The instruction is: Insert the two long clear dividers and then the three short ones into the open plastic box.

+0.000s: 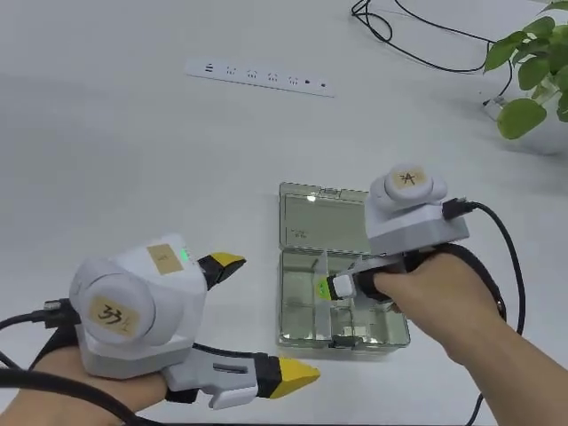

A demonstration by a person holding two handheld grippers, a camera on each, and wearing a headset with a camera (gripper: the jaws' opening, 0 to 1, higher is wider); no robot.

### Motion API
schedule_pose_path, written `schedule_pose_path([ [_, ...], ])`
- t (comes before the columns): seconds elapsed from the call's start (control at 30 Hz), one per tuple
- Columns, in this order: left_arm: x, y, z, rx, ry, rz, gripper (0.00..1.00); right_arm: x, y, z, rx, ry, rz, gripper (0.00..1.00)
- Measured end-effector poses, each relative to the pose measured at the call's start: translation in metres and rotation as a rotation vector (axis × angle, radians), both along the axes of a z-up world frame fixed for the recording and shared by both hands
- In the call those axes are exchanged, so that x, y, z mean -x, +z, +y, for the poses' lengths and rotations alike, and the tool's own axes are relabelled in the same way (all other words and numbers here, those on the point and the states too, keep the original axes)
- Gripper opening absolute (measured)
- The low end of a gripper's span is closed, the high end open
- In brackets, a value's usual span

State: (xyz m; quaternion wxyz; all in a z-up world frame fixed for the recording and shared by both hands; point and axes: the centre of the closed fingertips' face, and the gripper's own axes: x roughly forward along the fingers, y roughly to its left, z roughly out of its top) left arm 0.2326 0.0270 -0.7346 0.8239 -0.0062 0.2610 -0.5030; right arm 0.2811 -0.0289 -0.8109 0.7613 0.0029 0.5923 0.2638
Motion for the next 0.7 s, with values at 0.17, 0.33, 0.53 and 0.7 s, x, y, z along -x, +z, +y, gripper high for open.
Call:
schedule_pose_path([
  [0.17, 0.0, 0.0, 0.001, -0.006, 0.002, 0.0, 0.9, 0.0, -0.003, 0.001, 0.0, 0.03, -0.016, 0.09],
  [0.33, 0.0, 0.002, 0.001, -0.012, 0.008, -0.001, 0.9, 0.0, -0.006, 0.001, -0.006, 0.031, -0.018, 0.09],
  [0.53, 0.0, 0.006, 0.002, -0.017, 0.024, -0.008, 0.9, 0.0, -0.005, 0.001, -0.028, 0.032, -0.029, 0.09],
  [0.7, 0.0, 0.011, 0.003, -0.028, 0.038, -0.017, 0.9, 0.0, -0.003, -0.001, -0.071, 0.005, -0.032, 0.14],
])
